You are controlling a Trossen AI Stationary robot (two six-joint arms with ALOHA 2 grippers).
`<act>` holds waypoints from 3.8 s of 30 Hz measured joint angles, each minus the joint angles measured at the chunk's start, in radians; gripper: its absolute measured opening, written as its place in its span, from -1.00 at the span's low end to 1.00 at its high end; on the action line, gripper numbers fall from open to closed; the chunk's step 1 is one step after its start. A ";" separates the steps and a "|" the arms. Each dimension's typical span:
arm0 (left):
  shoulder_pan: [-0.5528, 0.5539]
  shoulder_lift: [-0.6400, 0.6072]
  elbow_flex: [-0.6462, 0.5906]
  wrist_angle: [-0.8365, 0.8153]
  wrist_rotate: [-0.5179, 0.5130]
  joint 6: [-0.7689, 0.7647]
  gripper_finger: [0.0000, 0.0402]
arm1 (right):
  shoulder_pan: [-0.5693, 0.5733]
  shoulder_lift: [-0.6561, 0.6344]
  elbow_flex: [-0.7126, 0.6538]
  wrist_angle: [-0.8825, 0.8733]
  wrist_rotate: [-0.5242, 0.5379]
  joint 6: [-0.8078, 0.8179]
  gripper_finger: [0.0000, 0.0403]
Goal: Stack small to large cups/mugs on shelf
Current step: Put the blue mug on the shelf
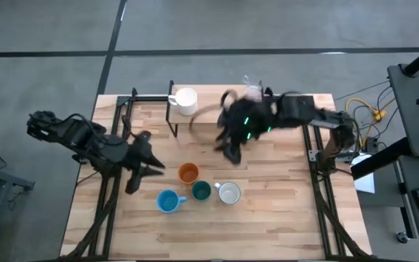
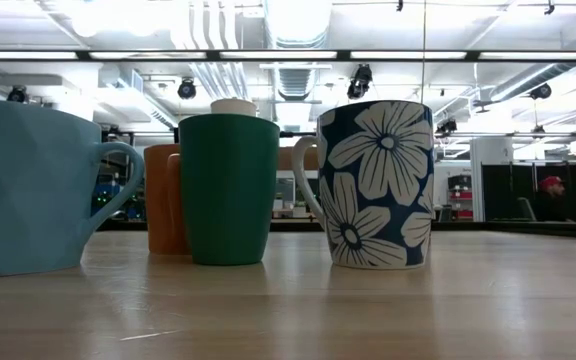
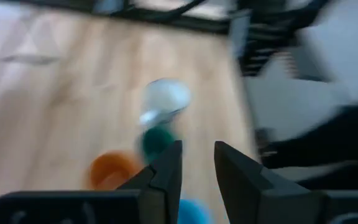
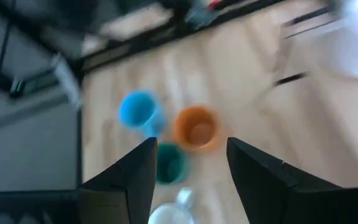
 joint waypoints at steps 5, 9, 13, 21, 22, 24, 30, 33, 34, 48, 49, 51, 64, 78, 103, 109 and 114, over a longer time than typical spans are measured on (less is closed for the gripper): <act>0.000 -0.045 -0.045 -0.083 -0.071 -0.098 -0.60 | 0.106 0.055 -0.028 -0.014 -0.006 -0.096 -0.07; -0.014 -0.050 -0.077 -0.057 -0.051 -0.137 -0.60 | 0.113 0.071 -0.031 0.016 -0.054 -0.159 -0.07; -0.022 -0.037 -0.101 -0.028 -0.044 -0.156 -0.60 | 0.092 0.077 -0.045 0.021 -0.013 -0.231 -0.07; -0.047 0.024 -0.107 0.006 0.005 -0.202 -0.60 | 0.093 0.227 -0.055 0.106 -0.014 -0.218 -0.07; -0.051 0.026 -0.107 0.006 0.005 -0.212 -0.60 | 0.101 0.250 -0.055 0.124 -0.020 -0.224 -0.07; -0.060 0.028 -0.107 0.006 0.001 -0.245 -0.60 | 0.118 0.294 -0.055 0.150 -0.043 -0.230 -0.07; -0.108 0.028 -0.108 -0.043 -0.012 -0.290 -0.60 | 0.175 0.336 -0.056 0.204 -0.100 -0.227 -0.07; -0.140 0.021 -0.108 -0.170 -0.056 -0.348 -0.60 | 0.197 0.342 -0.056 0.263 -0.100 -0.219 -0.07; -0.150 0.016 -0.109 -0.219 -0.070 -0.368 -0.60 | 0.202 0.344 -0.055 0.286 -0.103 -0.210 -0.07; -0.207 -0.148 -0.240 -0.277 -0.184 -0.290 -0.60 | 0.137 0.503 -0.002 0.454 -0.098 -0.114 -0.07; -0.207 -0.161 -0.261 -0.275 -0.184 -0.282 -0.60 | 0.139 0.514 0.007 0.457 -0.099 -0.100 -0.07; -0.207 -0.185 -0.298 -0.274 -0.178 -0.281 -0.60 | 0.143 0.529 0.018 0.457 -0.100 -0.062 -0.07; -0.208 -0.252 -0.406 -0.175 -0.149 -0.231 -0.60 | 0.144 0.548 0.014 0.475 -0.132 -0.018 -0.07; -0.207 -0.247 -0.409 -0.167 -0.154 -0.197 -0.60 | 0.159 0.595 0.004 0.475 -0.205 -0.024 -0.07; -0.208 -0.252 -0.409 -0.167 -0.143 -0.200 -0.60 | 0.113 0.594 -0.010 0.405 -0.195 -0.159 -0.07; -0.208 -0.250 -0.408 -0.166 -0.136 -0.200 -0.60 | 0.112 0.594 -0.010 0.407 -0.196 -0.166 -0.07; -0.207 -0.250 -0.408 -0.166 -0.136 -0.199 -0.60 | 0.112 0.593 -0.010 0.406 -0.196 -0.175 -0.07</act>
